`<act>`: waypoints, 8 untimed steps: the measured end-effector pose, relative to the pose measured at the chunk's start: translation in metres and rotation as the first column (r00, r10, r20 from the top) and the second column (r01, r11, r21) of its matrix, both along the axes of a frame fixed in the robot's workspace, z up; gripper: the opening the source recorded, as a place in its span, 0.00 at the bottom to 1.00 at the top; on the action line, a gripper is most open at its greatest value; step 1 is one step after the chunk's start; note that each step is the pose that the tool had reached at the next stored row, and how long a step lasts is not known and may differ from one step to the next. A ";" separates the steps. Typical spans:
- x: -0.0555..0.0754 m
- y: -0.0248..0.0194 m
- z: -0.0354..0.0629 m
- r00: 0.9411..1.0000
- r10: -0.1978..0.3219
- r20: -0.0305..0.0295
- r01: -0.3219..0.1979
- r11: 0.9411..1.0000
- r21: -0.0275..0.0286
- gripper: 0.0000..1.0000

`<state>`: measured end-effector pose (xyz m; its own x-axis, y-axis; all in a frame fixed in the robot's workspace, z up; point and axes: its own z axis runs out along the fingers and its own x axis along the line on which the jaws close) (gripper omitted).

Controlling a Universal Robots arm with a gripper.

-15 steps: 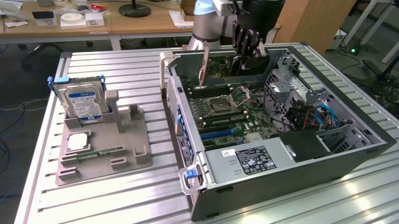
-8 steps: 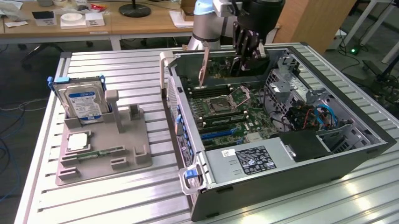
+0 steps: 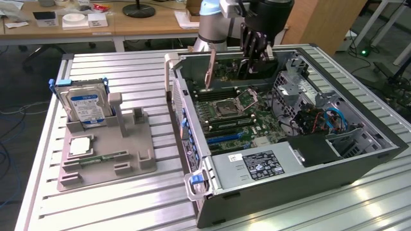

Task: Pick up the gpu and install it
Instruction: 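Insert the gpu into the slot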

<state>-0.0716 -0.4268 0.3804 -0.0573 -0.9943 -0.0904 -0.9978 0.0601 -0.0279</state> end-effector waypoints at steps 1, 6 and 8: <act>0.000 -0.0005 -0.0001 1.000 -0.001 0.000 0.001 1.000 0.000 0.28; 0.000 -0.0035 -0.0005 1.000 -0.003 0.000 0.003 1.000 0.000 0.28; 0.000 -0.0042 -0.0008 1.000 -0.003 0.000 0.003 1.000 0.000 0.28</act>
<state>-0.0717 -0.4310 0.3796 -0.0604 -0.9940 -0.0906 -0.9976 0.0632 -0.0280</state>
